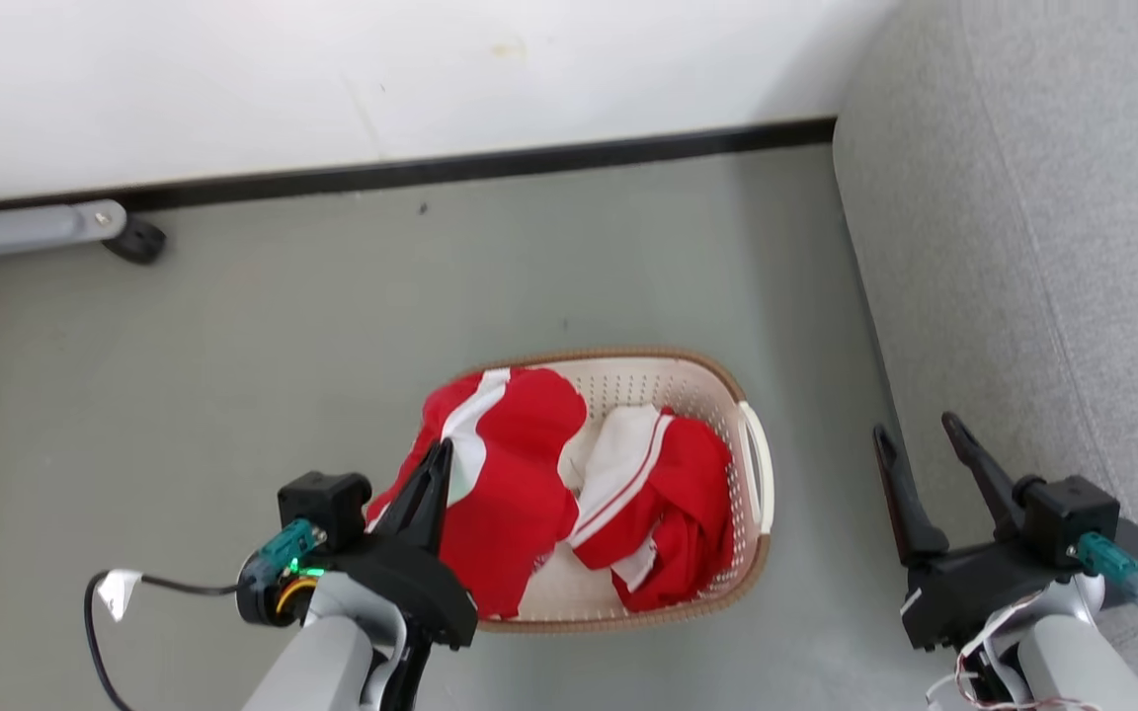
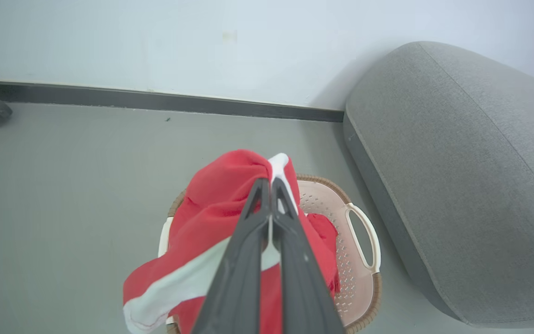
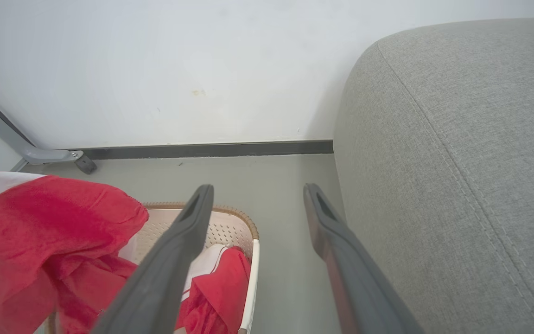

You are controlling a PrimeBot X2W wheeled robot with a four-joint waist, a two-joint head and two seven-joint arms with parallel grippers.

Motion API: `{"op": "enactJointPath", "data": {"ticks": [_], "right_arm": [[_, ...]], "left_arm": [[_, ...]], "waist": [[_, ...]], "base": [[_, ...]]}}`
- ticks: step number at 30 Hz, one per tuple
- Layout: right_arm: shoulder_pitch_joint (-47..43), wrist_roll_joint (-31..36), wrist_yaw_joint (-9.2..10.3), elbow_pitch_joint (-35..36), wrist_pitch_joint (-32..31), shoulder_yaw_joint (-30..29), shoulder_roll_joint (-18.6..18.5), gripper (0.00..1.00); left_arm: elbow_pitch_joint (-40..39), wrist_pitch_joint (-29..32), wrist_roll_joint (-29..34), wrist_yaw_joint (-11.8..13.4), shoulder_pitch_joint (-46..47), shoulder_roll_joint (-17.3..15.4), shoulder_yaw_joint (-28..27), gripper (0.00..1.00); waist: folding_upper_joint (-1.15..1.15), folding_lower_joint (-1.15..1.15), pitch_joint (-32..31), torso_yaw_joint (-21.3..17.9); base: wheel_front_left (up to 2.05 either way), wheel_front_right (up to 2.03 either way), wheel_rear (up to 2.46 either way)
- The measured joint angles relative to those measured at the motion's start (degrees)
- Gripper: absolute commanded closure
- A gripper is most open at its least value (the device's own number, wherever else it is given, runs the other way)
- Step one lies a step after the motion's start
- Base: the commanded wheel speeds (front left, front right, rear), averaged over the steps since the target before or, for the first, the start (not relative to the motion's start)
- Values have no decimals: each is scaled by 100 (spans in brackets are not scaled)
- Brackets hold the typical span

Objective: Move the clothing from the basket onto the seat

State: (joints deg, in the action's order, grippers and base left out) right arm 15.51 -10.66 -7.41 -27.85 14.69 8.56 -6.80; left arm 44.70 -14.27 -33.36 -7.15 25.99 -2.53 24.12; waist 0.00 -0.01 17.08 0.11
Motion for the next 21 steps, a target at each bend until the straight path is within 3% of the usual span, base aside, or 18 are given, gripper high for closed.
{"op": "enactJointPath", "data": {"ticks": [21], "right_arm": [[-879,-52,0,-230,-1,356,-25,0]], "left_arm": [[-1662,-1,-144,37,-1699,-554,-545,100]], "waist": [[-1,0,-1727,80]], "base": [[0,0,0]]}}
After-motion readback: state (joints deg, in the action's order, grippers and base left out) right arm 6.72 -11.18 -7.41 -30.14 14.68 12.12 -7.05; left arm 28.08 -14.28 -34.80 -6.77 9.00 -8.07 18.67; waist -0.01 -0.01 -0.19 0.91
